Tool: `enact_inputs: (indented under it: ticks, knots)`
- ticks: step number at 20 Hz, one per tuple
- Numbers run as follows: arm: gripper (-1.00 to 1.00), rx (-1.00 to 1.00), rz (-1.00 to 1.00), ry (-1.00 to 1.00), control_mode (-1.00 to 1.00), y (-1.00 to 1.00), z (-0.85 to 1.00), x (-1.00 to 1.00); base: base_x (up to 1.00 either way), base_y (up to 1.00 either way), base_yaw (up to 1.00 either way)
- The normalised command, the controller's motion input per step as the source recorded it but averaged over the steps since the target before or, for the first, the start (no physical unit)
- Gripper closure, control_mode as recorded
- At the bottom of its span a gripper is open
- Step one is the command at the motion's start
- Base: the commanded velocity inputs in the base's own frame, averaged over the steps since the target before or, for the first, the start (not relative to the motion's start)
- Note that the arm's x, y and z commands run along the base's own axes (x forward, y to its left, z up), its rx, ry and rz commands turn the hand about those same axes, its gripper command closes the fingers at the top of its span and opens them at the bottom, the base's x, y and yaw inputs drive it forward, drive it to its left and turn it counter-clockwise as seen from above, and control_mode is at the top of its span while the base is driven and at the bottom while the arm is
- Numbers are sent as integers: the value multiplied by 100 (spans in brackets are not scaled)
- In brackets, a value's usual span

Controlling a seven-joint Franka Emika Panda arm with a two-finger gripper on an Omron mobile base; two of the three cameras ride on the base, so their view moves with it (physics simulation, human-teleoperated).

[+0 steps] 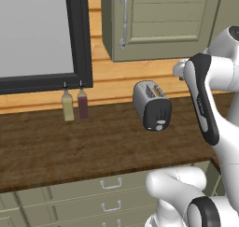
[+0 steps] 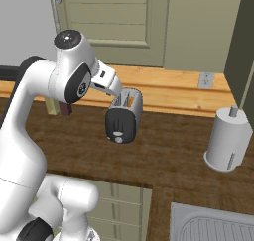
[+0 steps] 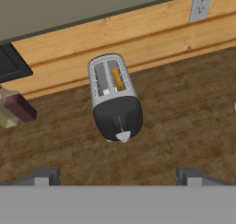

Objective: Start the toaster. Once the lever pops up, take the bread to the plate on the dining counter.

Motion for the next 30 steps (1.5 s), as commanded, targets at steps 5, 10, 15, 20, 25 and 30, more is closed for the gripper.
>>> enact_inputs:
  ticks: [5,10,15,20,25,30]
  knots:
    - [-100,0,0,0,-100,0,0,0,0,0,0]
    - [-100,0,0,0,-100,0,0,0,0,0,0]
    - [-100,0,0,0,-100,0,0,0,0,0,0]
    - [-100,0,0,0,-100,0,0,0,0,0,0]
    - [-100,0,0,0,-100,0,0,0,0,0,0]
    - [-100,0,0,0,-100,0,0,0,0,0,0]
